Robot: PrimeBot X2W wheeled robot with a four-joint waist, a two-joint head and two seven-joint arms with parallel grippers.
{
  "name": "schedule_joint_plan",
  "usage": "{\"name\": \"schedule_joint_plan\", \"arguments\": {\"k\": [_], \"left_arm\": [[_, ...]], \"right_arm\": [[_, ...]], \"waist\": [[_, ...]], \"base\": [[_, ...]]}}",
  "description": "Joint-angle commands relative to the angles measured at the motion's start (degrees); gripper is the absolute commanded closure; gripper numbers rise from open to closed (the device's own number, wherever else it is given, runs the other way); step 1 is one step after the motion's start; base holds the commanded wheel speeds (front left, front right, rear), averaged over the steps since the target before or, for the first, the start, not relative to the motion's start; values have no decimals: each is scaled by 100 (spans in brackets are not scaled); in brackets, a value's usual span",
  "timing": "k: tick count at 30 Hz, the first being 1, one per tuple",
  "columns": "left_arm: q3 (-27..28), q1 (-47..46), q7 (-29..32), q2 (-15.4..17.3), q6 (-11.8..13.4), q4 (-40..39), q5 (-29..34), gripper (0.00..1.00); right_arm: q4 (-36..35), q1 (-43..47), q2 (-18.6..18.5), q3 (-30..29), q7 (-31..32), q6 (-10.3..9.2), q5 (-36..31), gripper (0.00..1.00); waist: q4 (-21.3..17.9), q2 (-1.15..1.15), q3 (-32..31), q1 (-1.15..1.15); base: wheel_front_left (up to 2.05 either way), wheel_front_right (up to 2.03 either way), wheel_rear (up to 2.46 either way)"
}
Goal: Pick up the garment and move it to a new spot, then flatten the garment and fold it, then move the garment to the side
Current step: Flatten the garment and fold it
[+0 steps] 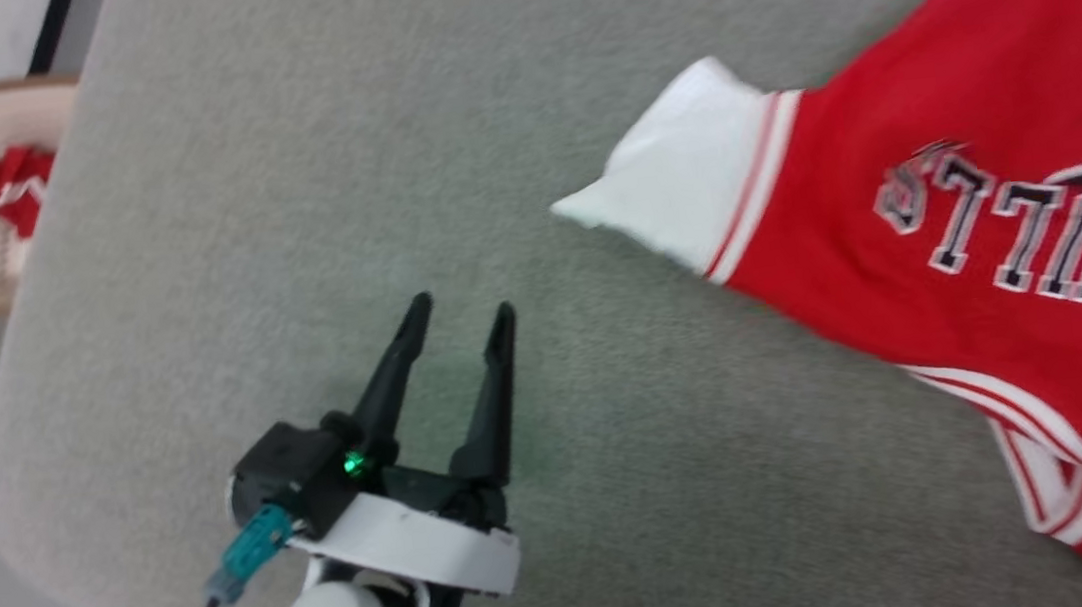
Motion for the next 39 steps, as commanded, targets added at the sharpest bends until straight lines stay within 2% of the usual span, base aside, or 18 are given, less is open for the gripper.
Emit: {"name": "schedule_joint_plan", "arguments": {"k": [1,4,7,8,9,10,13,17,22,27,30,33,39], "left_arm": [[-49,-135,1,-110,-103,70,69,0],[-73,-206,1,-192,-173,137,109,0],[-94,-308,0,-286,-262,244,160,0],[-116,-351,0,-288,-301,285,186,0],[-116,-389,0,-289,-334,331,208,0],[-106,-434,0,-272,-358,374,238,0],[-40,-548,2,-153,-434,492,294,0],[66,-739,109,206,-498,576,393,0],[238,-876,453,695,-545,471,385,0],[442,-620,685,1034,-505,280,181,0],[533,-444,786,1216,-522,160,48,0],[593,-333,958,1482,-590,31,-3,0],[540,-591,1642,2089,-990,-106,-210,0]], "right_arm": [[530,-272,144,-114,-115,-9,-190,100],[975,-486,300,-123,-204,-9,-394,100],[1606,-851,530,-260,-556,-9,-797,100],[1743,-864,677,-240,-683,-9,-900,70],[1852,-877,784,-193,-784,-9,-993,22],[1922,-876,899,-129,-894,-9,-1067,0],[2005,-774,1064,58,-1276,-9,-1101,0],[1889,-475,1252,308,-1795,-9,-924,0],[1563,-40,1264,397,-2354,-9,-478,0],[910,844,1172,418,-2711,-9,-23,0],[440,1569,1147,160,-2798,-9,143,0],[-216,2336,1159,-334,-2823,-9,143,0],[-1627,4009,1316,-1663,-2825,-9,-323,0]], "waist": [[483,0,420,0],[609,0,508,0],[702,0,608,0],[707,0,618,0],[696,0,617,0],[664,0,600,0],[487,0,458,0],[87,0,159,0],[-504,0,-182,0],[-1089,0,-601,0],[-1388,0,-841,0],[-1648,0,-1046,0],[-2055,0,-1304,0]], "base": [[0,0,0],[0,0,0],[0,0,0],[0,0,0],[0,0,0],[0,0,0],[0,0,0],[0,0,0],[0,0,0],[0,0,0],[0,0,0],[0,0,0],[0,0,0]]}}
